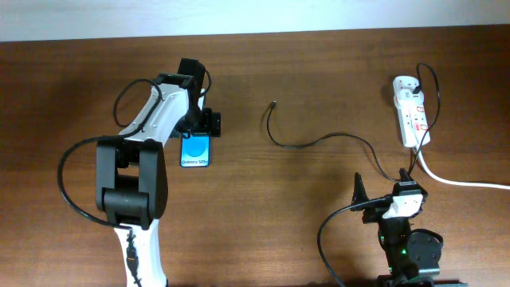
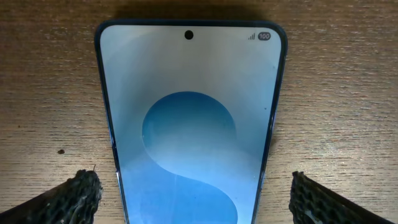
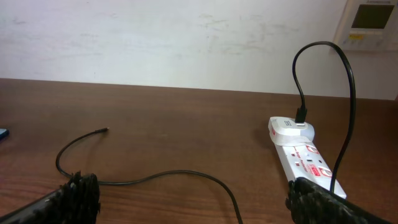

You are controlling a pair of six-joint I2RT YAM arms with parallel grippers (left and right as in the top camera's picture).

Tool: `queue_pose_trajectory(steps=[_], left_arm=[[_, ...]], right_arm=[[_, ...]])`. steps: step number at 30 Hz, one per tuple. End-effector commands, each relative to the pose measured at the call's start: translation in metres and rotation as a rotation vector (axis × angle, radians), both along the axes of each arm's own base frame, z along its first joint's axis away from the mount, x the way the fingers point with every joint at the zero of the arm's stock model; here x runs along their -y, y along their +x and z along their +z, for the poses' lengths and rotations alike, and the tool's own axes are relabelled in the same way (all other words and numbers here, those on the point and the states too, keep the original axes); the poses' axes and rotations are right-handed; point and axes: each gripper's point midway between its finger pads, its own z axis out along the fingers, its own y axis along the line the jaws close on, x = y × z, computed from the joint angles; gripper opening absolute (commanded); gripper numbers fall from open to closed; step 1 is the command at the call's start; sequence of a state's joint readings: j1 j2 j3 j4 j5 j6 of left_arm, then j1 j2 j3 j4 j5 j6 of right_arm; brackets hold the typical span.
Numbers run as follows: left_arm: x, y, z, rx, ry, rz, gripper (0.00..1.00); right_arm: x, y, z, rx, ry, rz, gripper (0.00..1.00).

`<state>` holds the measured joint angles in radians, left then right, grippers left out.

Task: Plug charger to phone and switch on socket
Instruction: 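Move the left gripper over the phone and grasp its top edge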

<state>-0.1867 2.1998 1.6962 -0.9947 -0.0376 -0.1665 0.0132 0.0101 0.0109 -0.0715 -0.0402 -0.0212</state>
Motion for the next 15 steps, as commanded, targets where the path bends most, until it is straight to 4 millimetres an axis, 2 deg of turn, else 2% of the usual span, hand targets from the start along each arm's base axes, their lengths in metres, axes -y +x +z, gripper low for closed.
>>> queue_pose_trajectory(steps=[1,10,15], left_arm=[[-0.0004,0.0012,-0.0029,-0.004,-0.007,0.016,0.99],[-0.0014,-0.001,-0.0037,-0.012,-0.002,0.016,0.99],[-0.0017,-0.0021,-0.0127,-0.006,-0.005,0.032,0.99]], right_arm=[[0.0004,-0.0001,-0.0022,-0.004,0.009,-0.006,0.98],[0.0004,-0.0001,-0.0022,-0.004,0.009,-0.006,0.98],[0.0004,-0.0001,-0.0022,-0.004,0.009,-0.006,0.99]])
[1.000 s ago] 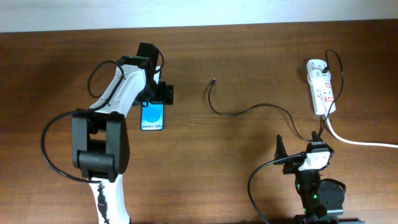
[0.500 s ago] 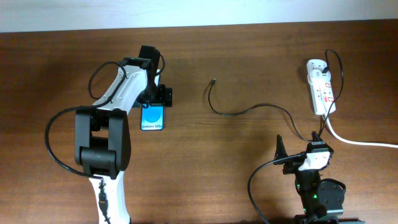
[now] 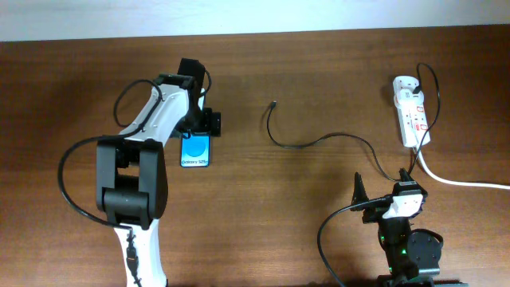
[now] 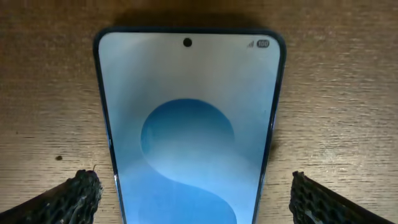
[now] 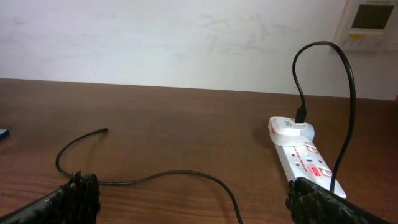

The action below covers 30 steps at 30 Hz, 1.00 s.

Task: Plug charger to phone and switch on socket
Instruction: 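Move the left gripper over the phone and grasp its top edge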

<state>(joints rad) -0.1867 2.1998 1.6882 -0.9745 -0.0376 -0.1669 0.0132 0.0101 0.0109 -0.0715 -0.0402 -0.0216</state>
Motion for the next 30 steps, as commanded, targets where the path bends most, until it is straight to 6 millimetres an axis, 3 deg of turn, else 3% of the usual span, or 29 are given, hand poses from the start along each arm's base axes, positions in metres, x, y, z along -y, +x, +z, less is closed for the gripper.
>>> queue_pose_trajectory(steps=[1,6,10,19,25,27,30], left_arm=[[-0.002,-0.004,-0.013,-0.013,-0.004,0.035,0.99],[-0.002,-0.005,-0.015,-0.015,-0.003,0.034,0.99],[-0.004,-0.015,-0.028,-0.037,0.001,0.034,1.0],[-0.004,-0.018,-0.028,-0.048,-0.001,0.034,0.96],[-0.006,-0.028,-0.029,-0.088,0.007,0.034,0.85],[-0.006,-0.028,-0.029,-0.089,0.008,0.034,0.76],[-0.006,-0.028,-0.029,-0.089,0.007,0.034,0.71]], right_arm=[[0.0,0.0,-0.002,-0.004,0.01,-0.006,0.98],[0.0,0.0,-0.002,-0.004,0.01,-0.006,0.99],[0.0,0.0,-0.002,-0.004,0.01,-0.006,0.98],[0.0,0.0,-0.002,-0.004,0.01,-0.006,0.99],[0.0,0.0,-0.002,-0.004,0.01,-0.006,0.98],[0.0,0.0,-0.002,-0.004,0.01,-0.006,0.99],[0.0,0.0,-0.002,-0.004,0.01,-0.006,0.98]])
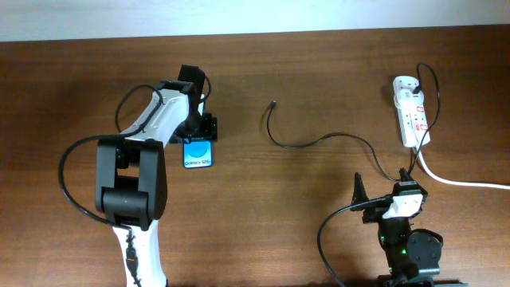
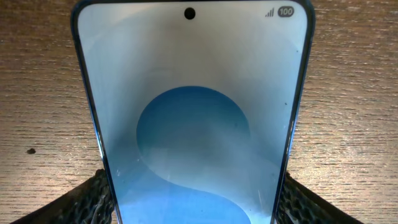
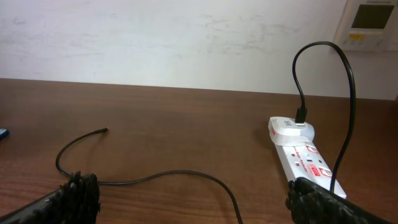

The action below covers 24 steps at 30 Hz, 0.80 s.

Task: Plug charger to phone and switch on socket
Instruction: 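Move the left gripper over the phone and grasp its top edge, then lift the phone with the left gripper and tilt it upright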

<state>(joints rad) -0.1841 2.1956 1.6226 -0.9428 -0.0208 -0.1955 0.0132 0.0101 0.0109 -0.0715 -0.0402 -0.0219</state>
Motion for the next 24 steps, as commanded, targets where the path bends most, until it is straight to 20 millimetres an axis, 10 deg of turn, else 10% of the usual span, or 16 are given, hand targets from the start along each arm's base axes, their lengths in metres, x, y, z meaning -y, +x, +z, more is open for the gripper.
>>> queue_pose_trajectory(steps=[1,18,24], left_arm=[[-0.005,-0.015,-0.014,-0.057,0.019,0.004,0.71],[-0.002,0.001,0.012,-0.028,0.014,0.004,0.6],[0.009,0.022,0.036,0.034,-0.044,0.003,0.0]], right_arm=[[0.0,0.0,-0.002,-0.004,0.01,-0.006,0.98],[0.0,0.0,-0.002,-0.004,0.01,-0.006,0.98],[0.0,0.0,-0.002,-0.004,0.01,-0.006,0.99]])
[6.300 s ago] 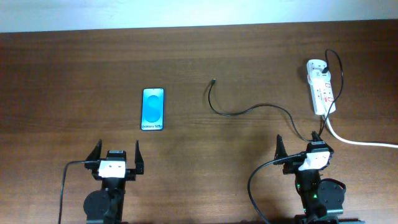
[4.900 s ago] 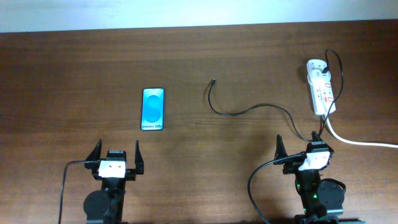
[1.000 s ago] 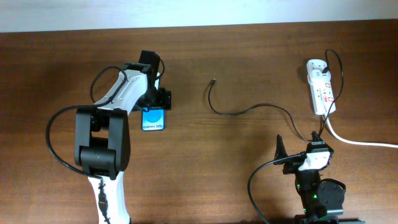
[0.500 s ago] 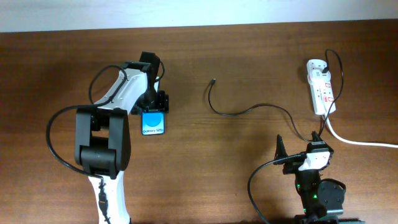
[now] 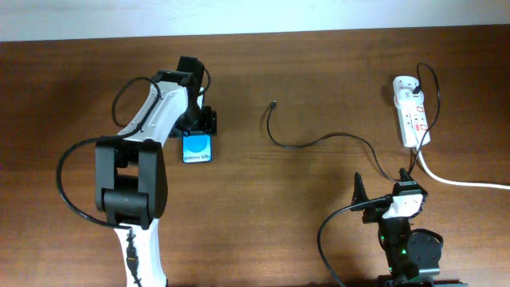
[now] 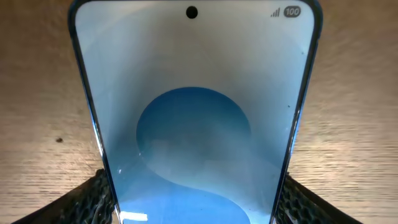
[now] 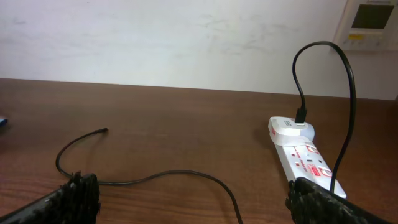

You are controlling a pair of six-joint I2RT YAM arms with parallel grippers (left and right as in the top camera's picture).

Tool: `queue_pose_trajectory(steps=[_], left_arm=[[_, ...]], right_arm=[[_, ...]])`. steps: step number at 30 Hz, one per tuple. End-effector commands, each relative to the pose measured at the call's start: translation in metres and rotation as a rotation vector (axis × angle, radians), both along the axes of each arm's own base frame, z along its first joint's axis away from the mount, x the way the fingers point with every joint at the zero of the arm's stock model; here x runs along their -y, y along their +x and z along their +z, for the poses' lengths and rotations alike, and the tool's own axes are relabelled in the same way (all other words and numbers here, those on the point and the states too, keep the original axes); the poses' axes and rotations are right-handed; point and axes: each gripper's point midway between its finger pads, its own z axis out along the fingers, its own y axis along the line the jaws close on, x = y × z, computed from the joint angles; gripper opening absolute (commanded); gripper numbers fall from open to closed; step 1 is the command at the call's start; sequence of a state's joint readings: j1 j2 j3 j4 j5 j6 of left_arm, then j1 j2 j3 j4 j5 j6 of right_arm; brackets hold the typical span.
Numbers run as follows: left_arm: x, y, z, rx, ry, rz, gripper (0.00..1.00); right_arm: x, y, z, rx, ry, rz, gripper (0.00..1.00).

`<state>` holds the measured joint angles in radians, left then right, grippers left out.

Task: Plug charger to phone and switch on socket
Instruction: 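Lift the phone with the left gripper and tilt it upright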

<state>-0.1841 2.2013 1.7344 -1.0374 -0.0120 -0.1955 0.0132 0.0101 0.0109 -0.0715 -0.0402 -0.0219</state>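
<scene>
The phone (image 5: 197, 149), its blue-and-white screen up, fills the left wrist view (image 6: 193, 124). My left gripper (image 5: 198, 132) is shut on it, one finger (image 6: 87, 199) pressed against each long edge. The black charger cable (image 5: 319, 139) lies loose on the table with its free tip (image 5: 274, 103) right of the phone; the tip also shows in the right wrist view (image 7: 102, 130). It runs to a white adapter (image 7: 291, 127) in the white power strip (image 5: 410, 115). My right gripper (image 5: 382, 185) stays open near the front edge (image 7: 196, 205), holding nothing.
The strip's thick white lead (image 5: 462, 182) runs off the right edge of the brown wooden table (image 5: 263, 207). A white wall with a thermostat panel (image 7: 370, 18) stands behind the table's far edge.
The left gripper, still shut on the phone, has shifted slightly toward the far side with it. The table under the phone looks blurred in the wrist view. The right arm has not moved.
At first my left gripper stood open over the phone, fingers wide of its edges, and stayed so half a second later. By 0.8 s ago the fingers had shut against both edges. Now the phone sits a little farther back in that grip. Cable and right arm unchanged.
</scene>
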Motion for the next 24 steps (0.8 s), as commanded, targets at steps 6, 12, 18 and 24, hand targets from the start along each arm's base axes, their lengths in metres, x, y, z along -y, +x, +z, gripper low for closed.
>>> queue_pose_trajectory(steps=[6,12,18,24], left_arm=[[0.013,0.015,0.043,0.011,-0.099,0.31,0.0],[0.06,-0.001,0.061,-0.18,-0.373,0.663,0.0],[0.106,-0.017,0.088,-0.401,-0.636,0.732,0.0],[0.149,-0.03,0.143,-0.784,-0.919,0.915,0.0]], right_arm=[[0.0,0.0,-0.002,-0.004,0.01,-0.006,0.98],[0.0,0.0,-0.002,-0.004,0.01,-0.006,0.99],[0.0,0.0,-0.002,-0.004,0.01,-0.006,0.99],[0.0,0.0,-0.002,-0.005,0.01,-0.006,0.98]])
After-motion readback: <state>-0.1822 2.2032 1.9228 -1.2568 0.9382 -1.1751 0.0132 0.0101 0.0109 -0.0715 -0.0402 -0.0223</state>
